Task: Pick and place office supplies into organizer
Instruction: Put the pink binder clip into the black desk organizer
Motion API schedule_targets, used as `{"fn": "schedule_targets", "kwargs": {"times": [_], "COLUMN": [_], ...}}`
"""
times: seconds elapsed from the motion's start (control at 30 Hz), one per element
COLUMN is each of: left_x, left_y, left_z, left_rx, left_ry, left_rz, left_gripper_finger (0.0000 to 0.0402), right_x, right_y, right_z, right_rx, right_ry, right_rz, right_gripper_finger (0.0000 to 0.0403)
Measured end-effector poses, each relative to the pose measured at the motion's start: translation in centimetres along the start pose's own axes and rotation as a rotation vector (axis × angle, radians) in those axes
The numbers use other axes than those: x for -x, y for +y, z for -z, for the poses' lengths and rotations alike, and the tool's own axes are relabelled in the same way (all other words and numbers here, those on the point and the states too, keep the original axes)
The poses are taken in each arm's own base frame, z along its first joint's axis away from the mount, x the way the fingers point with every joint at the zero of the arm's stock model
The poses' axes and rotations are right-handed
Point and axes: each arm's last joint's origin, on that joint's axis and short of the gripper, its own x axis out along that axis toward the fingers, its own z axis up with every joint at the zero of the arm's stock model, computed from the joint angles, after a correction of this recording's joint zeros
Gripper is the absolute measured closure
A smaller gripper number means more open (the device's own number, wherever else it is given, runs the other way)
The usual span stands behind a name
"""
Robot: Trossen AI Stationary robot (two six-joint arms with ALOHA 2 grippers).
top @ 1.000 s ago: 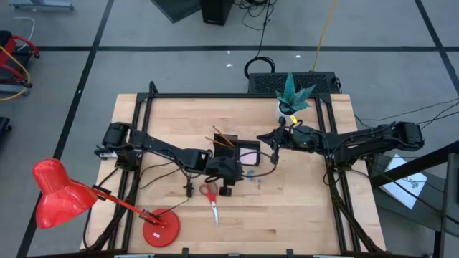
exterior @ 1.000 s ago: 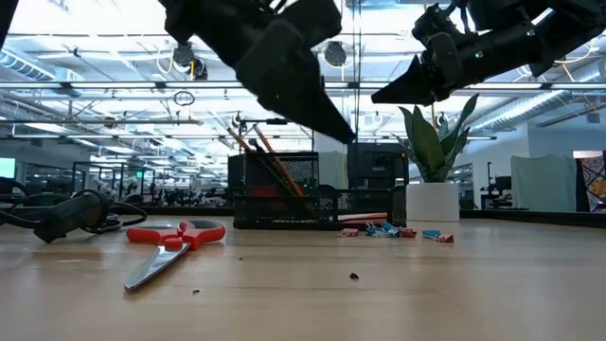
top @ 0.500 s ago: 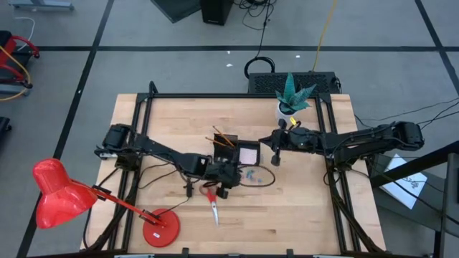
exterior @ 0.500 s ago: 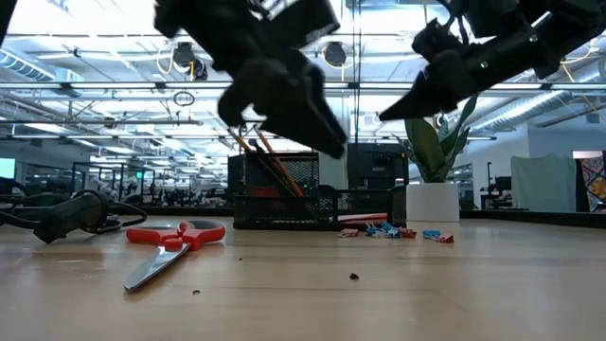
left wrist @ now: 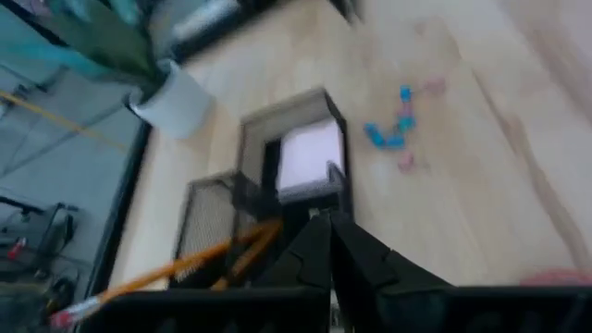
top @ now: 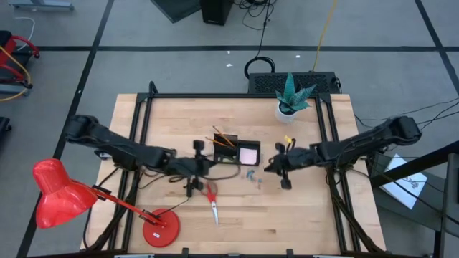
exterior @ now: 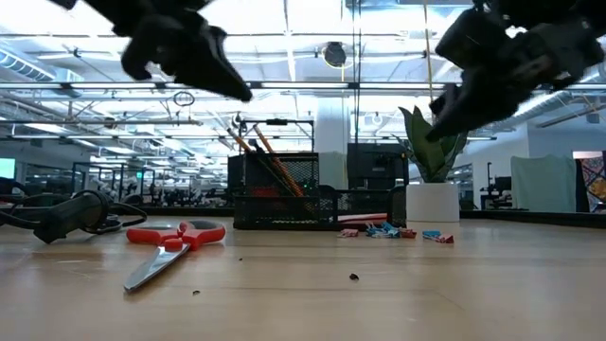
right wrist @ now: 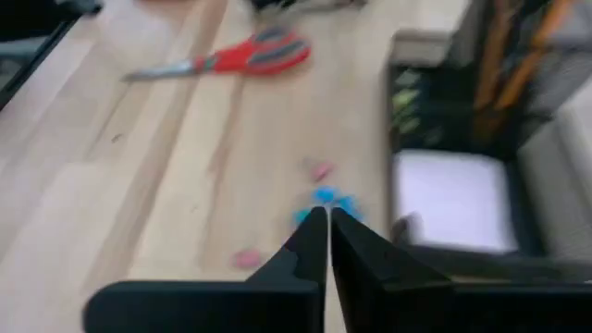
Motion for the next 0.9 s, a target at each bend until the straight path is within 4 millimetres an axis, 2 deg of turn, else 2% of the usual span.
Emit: {"fn": "schedule_targets", "kwargs": {"times": [0.1, 0.23, 0.37, 0.47, 0.7, 0.9], "left_x": [1.7, 3.3, 4.1, 4.0, 3.5, 3.5], "left_y": [0.5, 1.1, 1.4, 1.3, 1.3, 1.6], "left_z": [1.3, 2.0, 2.5, 2.6, 3.1, 2.9], "left_rx": [0.04, 0.075, 0.09, 0.078, 0.058, 0.086], "left_ry": [-0.043, -0.094, -0.119, -0.133, -0.119, -0.138], "left_rz": [0.004, 0.003, 0.012, 0.017, 0.031, 0.021], "left_gripper_finger": [0.0378, 0.037, 0.0377, 0.0385, 0.0396, 0.0367], "right_x": [-1.1, -2.6, -3.6, -4.2, -5.5, -5.9], "right_y": [1.0, 1.9, 3.0, 3.6, 4.1, 4.2], "right_z": [0.7, 1.8, 2.5, 3.3, 3.2, 3.7], "right_rx": [-0.026, -0.003, 0.111, 0.162, 0.154, 0.153], "right_ry": [0.042, 0.084, 0.101, 0.129, 0.066, 0.092], "right_rz": [-0.018, 0.031, 0.031, 0.012, -0.029, -0.057], "right_gripper_finger": [0.0351, 0.0282, 0.022, 0.0195, 0.0196, 0.0216]}}
